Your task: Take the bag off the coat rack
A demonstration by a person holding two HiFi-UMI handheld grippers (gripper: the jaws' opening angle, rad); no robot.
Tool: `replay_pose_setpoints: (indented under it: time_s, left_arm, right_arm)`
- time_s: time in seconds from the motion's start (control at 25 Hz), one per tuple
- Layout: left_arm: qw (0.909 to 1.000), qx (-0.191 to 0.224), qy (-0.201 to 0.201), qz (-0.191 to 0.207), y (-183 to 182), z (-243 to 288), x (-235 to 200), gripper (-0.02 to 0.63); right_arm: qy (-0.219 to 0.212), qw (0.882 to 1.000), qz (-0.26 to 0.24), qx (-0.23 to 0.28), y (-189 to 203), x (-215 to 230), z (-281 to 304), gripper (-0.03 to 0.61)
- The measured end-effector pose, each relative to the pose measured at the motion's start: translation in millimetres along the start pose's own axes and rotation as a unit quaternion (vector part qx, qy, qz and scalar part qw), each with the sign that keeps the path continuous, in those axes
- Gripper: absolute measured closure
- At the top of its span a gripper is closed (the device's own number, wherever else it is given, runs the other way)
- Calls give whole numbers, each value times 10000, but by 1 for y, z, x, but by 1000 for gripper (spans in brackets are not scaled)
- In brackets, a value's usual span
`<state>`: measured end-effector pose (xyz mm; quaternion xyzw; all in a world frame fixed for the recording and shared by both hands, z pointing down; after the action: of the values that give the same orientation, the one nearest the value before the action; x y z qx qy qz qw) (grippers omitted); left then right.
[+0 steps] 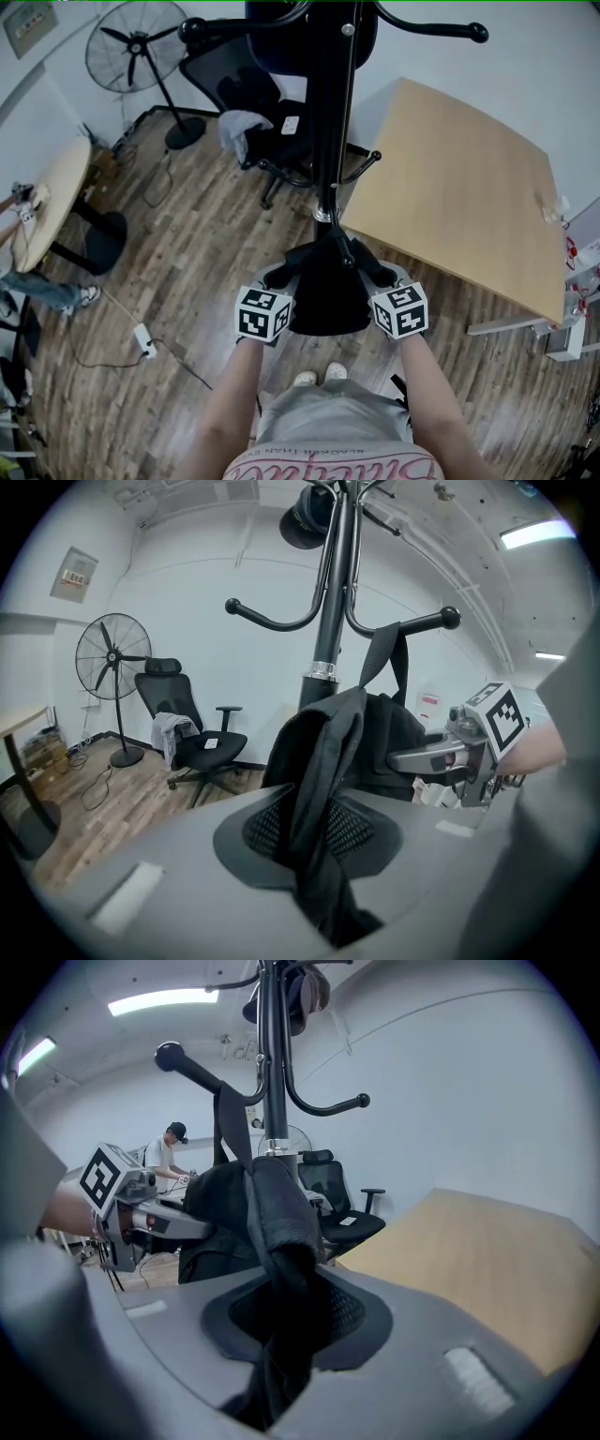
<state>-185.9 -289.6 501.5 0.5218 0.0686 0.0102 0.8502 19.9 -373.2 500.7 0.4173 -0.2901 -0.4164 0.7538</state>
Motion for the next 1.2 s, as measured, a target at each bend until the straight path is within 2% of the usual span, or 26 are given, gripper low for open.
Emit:
replay_pose_setpoints:
  time_s: [0.56, 0.88, 1.2]
  left_arm:
    - [9991, 317, -66, 281, -24, -37, 12, 541]
    - [9973, 514, 65, 527, -35, -61, 21, 543]
    - [9951, 643, 375, 645, -36, -73, 37, 546]
  right_arm:
    - [476, 9984, -155, 251, -19, -24, -40, 514]
    - [734, 9961, -265, 420, -26, -45, -65, 515]
    - [1212, 9911, -179, 523, -20, -60, -92, 515]
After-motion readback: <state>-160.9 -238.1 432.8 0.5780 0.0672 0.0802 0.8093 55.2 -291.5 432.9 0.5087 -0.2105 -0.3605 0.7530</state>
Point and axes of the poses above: the fingertips, and each gripper's own axes: z forward along the fingers, x to its right, y out of its underside, the point moved 7 cm from there along -z, backward along the fingers, and after that the axes turned 6 degrees about -y, right-handed, at the moved point
